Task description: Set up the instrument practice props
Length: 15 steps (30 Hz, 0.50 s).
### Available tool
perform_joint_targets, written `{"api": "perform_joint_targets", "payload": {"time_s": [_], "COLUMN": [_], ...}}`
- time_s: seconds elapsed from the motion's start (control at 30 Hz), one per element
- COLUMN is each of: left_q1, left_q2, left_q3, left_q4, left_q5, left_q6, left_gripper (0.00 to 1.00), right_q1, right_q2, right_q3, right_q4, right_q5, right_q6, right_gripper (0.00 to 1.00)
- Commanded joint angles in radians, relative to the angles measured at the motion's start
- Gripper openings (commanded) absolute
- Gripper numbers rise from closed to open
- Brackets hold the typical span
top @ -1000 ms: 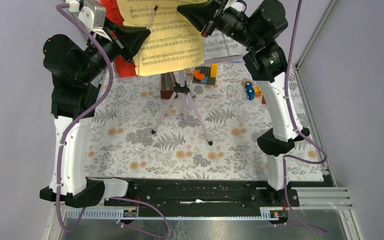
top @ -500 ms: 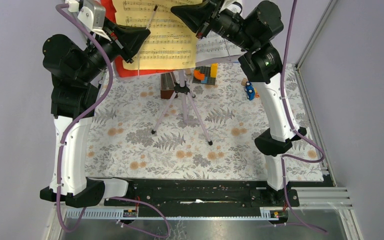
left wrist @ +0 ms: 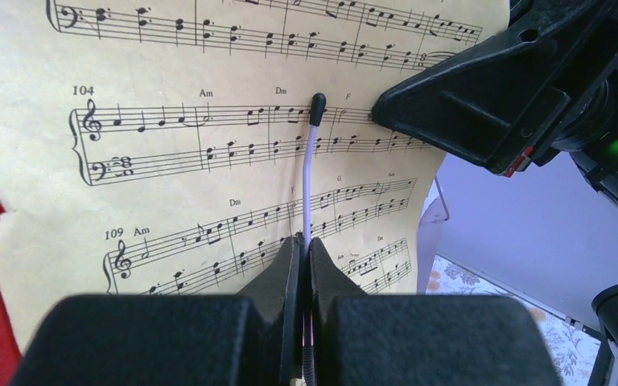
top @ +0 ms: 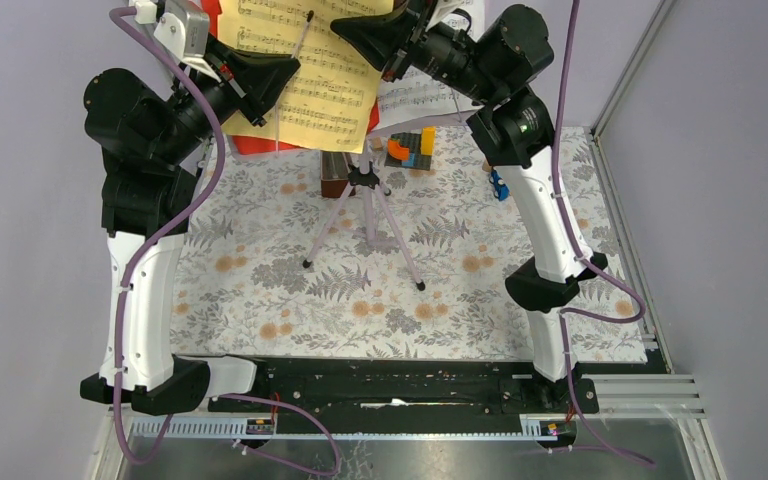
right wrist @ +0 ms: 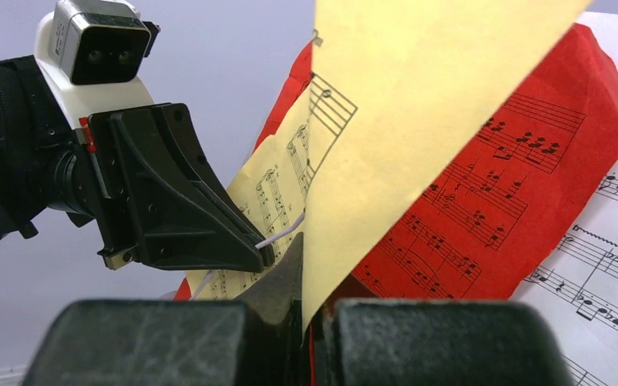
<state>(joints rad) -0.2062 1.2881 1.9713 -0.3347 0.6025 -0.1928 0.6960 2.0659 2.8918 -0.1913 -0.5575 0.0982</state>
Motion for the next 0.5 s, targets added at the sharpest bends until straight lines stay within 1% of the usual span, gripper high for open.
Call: {"api": "perform_joint_targets", "payload": {"time_s": [0.0, 0.33, 0.37, 0.47], "left_q1": [0.004, 0.008, 0.010, 0.011], "left_q2": [-0.032, -0.041, -0.042, -0.045], "left_q3": [0.043, 0.026, 0.021, 0.008], "left_q4": [0.122, 0.125, 0.127, 0.134], "left_q5": [0.044, 0.068, 0.072, 0.088], "left_q6": [-0.019, -0.028, -0.030, -0.038], "left_gripper": [0.00, 0.00, 0.00, 0.00], "right_q1": [0.011, 0.011, 0.011, 0.011], "right_q2": [-0.006, -0.018, -0.018, -0.017], "right_q3": [0.017, 0.027, 0.027, 0.029], "right_q4": [0.033, 0.029, 0.033, 0.050], "right_q5": [0.028, 0.068, 0.073, 0.084], "right_q6": [-0.036, -0.093, -0.123, -0.143], "right_gripper": [0.00, 0.03, 0.04, 0.05]}}
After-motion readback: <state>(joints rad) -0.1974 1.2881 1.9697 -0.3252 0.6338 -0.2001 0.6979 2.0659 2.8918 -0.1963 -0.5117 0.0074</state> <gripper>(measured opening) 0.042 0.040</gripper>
